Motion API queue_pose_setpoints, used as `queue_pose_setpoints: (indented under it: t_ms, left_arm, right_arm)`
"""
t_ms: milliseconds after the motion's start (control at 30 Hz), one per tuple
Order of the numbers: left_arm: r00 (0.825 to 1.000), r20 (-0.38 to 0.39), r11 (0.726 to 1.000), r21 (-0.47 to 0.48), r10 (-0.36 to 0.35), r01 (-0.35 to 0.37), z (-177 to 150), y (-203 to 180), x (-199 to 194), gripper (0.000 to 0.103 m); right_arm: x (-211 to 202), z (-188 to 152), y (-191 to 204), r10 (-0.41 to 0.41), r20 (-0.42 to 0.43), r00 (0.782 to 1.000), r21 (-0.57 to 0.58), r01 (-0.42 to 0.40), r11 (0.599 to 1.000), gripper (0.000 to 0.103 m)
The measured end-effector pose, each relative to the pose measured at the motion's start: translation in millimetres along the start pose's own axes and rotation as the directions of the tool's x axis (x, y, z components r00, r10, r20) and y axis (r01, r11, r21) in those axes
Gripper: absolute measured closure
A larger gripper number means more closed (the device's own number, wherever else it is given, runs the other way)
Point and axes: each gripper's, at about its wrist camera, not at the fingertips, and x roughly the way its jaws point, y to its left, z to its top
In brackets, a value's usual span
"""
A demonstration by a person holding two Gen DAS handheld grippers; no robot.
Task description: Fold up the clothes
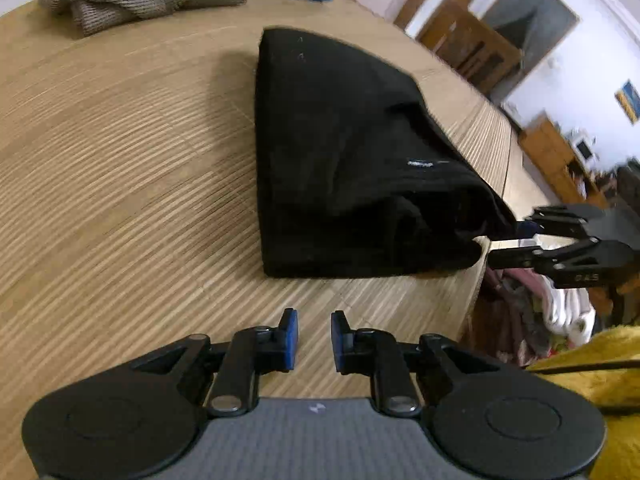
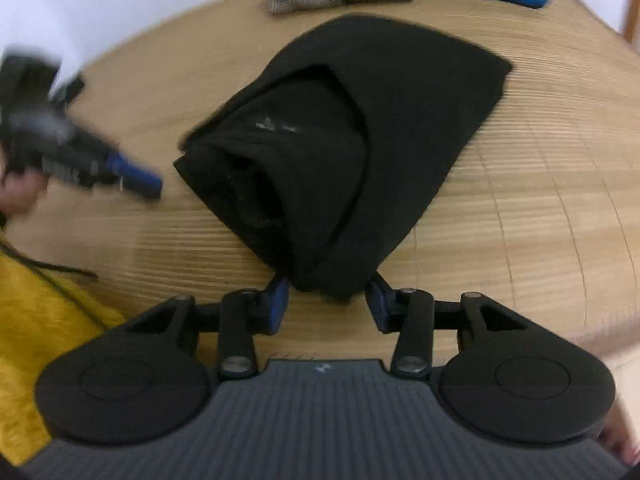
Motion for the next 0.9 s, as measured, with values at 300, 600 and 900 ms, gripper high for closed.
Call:
queue_pose_setpoints:
  t_ms: [300,600,900]
  left_arm:
    - [0.975,0.221,0.992,0.113,0.033,-0.059,62,-33,-15,0.068]
    - [0.982,0.116,0.96,0.221,0.147,-0.17,38,-51,48,0.062]
    - [0.98,0.142,0.98,0.128,0.137,-0.155,37,-51,6,0.046]
  right_arm:
    - [-31,22,-20,-0.065,0.308,0.949,0.261,-0.019,0.965,0.046]
    - [39,3,16,-0.075,0.17,0.983,0.199,0.04,0.979,0.046]
    - [-1,0,-22,-0.085,0.242,0.966,0.403,-0.021,0.915,0.047]
